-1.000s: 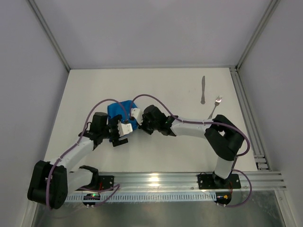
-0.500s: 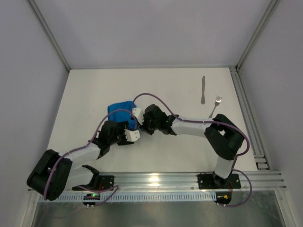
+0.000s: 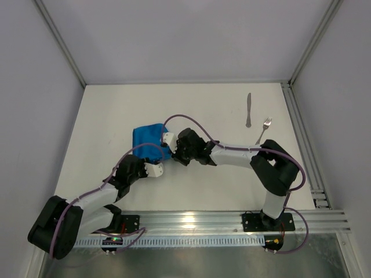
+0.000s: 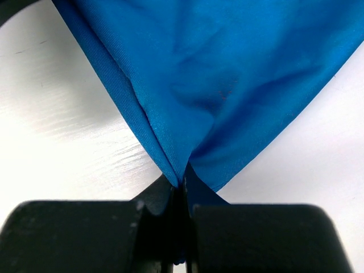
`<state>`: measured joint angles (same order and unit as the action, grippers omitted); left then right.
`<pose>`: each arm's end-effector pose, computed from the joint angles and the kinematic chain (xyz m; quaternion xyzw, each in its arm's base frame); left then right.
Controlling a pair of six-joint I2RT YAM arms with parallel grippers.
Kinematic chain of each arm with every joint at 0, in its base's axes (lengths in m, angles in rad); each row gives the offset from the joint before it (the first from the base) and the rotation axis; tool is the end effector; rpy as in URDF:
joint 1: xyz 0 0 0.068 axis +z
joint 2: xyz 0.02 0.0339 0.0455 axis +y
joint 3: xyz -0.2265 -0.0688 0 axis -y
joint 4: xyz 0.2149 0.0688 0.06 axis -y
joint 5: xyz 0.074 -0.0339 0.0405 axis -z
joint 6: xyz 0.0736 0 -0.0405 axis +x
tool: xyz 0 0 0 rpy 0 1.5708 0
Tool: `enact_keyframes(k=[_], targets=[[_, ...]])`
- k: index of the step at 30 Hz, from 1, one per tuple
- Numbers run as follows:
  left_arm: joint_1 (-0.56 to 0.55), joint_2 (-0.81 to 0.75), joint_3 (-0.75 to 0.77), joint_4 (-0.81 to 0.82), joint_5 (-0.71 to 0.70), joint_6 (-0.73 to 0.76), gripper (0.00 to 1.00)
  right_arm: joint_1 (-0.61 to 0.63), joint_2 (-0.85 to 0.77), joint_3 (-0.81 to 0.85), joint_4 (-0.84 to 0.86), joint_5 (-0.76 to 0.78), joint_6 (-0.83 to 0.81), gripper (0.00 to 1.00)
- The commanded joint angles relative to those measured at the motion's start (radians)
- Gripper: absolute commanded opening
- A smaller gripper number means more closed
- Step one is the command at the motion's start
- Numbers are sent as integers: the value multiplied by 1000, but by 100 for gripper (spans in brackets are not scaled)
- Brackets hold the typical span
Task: Fold the napkin into a case and place the utensils inside
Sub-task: Pick up the lower triangle-folded napkin from the center of the board, then smooth out the lower triangle-folded napkin at the center of the board.
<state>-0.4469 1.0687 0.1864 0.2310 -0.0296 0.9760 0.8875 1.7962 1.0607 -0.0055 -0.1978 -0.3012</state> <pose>0.1914 -0.0893 0.0948 0.5801 0.6830 0.1288 0.4248 0.2275 0.3023 0.1359 -0.5429 0.7322 0.2024 0.3579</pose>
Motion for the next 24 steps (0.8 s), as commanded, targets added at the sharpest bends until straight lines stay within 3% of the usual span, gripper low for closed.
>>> enact_keyframes(k=[1, 6, 7, 12, 19, 24], targets=[[26, -13, 10, -27, -38, -6, 32, -5, -32, -5, 12, -6, -6, 4], [50, -9, 53, -87, -26, -7, 13, -5, -41, -7, 13, -3, -10, 4], [53, -7, 70, -96, -27, -10, 1, -7, -43, -5, 12, -2, -13, 4], [88, -18, 218, -231, -7, -75, 0, -28, -78, 76, -129, 0, -16, 4], [112, -41, 704, -1006, 158, -66, 0, -36, -198, 284, -584, 63, -163, 4], [112, -84, 992, -1347, 192, 36, 0, -33, -274, 476, -873, -37, -226, 4]])
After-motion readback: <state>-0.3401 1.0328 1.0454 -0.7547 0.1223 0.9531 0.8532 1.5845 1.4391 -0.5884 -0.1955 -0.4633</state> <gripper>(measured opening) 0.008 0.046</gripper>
